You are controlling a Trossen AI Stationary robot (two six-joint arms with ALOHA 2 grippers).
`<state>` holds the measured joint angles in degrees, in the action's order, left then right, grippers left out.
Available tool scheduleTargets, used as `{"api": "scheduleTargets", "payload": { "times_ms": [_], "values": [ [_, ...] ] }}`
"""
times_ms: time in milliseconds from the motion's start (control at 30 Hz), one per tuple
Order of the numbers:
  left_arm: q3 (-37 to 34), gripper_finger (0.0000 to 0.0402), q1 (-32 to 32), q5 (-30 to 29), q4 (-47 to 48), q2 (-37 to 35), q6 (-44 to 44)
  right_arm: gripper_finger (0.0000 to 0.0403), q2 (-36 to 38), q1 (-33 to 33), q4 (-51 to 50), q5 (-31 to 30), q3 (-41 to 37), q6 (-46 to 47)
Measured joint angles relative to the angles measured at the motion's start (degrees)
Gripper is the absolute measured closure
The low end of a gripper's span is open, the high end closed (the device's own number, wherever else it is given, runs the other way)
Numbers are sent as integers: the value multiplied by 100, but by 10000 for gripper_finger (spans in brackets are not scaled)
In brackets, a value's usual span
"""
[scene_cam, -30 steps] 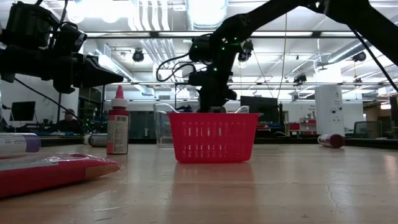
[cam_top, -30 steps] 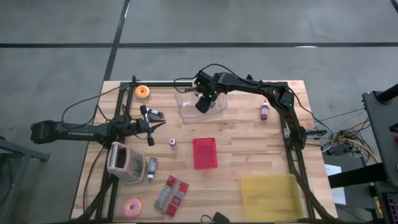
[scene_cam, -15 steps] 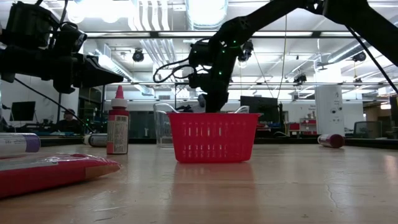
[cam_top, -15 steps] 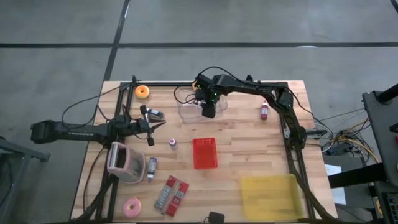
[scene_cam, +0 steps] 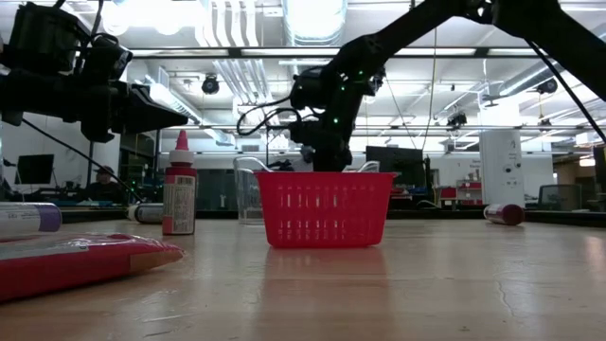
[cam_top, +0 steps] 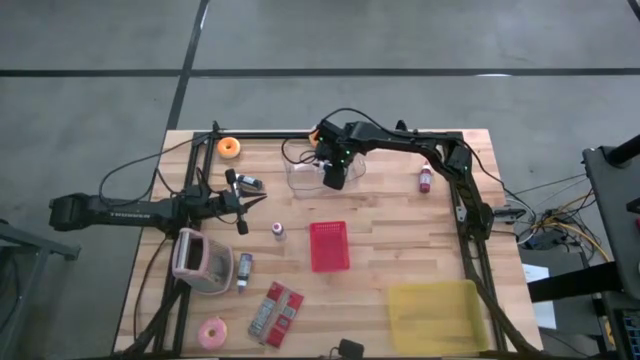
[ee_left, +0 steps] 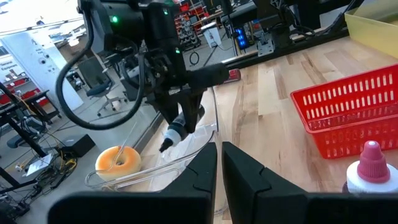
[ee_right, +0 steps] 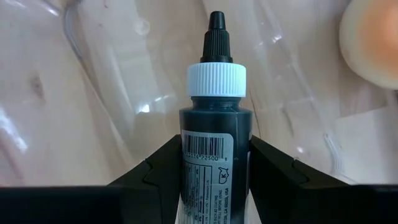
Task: Pick & Place Food Item
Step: Put the right black food coloring bottle into the transparent bin
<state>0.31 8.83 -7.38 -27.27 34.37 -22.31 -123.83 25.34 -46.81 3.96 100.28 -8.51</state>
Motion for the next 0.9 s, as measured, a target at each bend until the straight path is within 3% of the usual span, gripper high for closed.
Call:
{"api": "scheduleTargets", "payload": {
  "times_ms": [900],
  "values": [
    [1, 374, 1, 0, 0, 0, -1, 255, -2, 96, 961, 254, -873, 554]
  ]
}}
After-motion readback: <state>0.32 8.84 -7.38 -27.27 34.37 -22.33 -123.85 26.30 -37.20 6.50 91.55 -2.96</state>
